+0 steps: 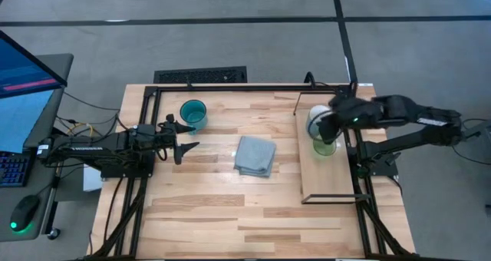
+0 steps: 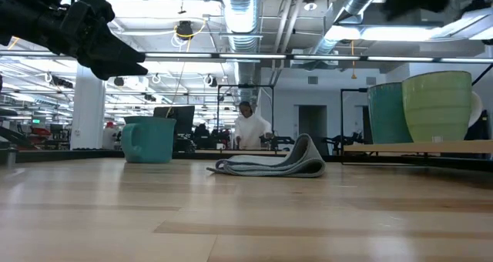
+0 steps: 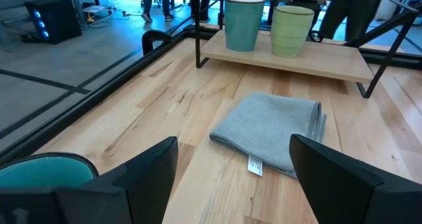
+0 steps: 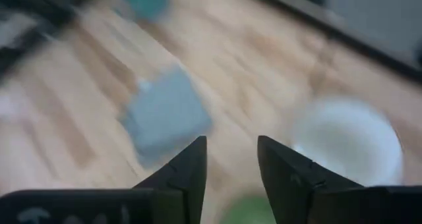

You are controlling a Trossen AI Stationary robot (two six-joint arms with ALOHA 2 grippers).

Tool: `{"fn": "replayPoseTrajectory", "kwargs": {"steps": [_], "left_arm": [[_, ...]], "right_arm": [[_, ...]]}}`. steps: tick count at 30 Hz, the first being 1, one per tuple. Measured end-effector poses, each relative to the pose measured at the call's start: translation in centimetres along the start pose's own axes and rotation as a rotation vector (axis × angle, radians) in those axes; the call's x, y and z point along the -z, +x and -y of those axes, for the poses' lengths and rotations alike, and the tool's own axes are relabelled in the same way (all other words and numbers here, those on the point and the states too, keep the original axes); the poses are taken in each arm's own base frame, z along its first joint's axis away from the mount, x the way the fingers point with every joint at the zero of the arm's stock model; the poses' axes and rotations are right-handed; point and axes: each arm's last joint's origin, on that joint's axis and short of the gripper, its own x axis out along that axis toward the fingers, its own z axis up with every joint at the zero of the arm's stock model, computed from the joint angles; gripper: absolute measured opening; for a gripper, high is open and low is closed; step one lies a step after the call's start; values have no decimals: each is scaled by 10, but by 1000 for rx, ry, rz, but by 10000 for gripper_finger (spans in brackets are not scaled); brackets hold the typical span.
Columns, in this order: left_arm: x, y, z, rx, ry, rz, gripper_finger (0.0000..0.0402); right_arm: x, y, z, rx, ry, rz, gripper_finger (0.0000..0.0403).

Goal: Stack small to large cups/mugs on shelf
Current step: Put the blue mug on the shelf

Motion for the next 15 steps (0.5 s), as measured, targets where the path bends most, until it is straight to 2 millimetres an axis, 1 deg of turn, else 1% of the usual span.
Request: {"fn": "replayPoseTrajectory", "kwargs": {"steps": [3, 7, 12, 15], "left_arm": [[0, 0, 0, 0, 0, 0, 281], [0, 0, 0, 0, -1, 0, 281], [0, 0, 0, 0, -31, 0, 281], [0, 0, 0, 0, -33, 0, 281]], "right_arm": [[-17, -10, -8, -76, -94, 159, 149], [-34, -16, -18, -124, -251, 357, 139], [-47, -14, -28, -125, -418, 483, 132], [-54, -14, -33, -122, -489, 555, 126]]}}
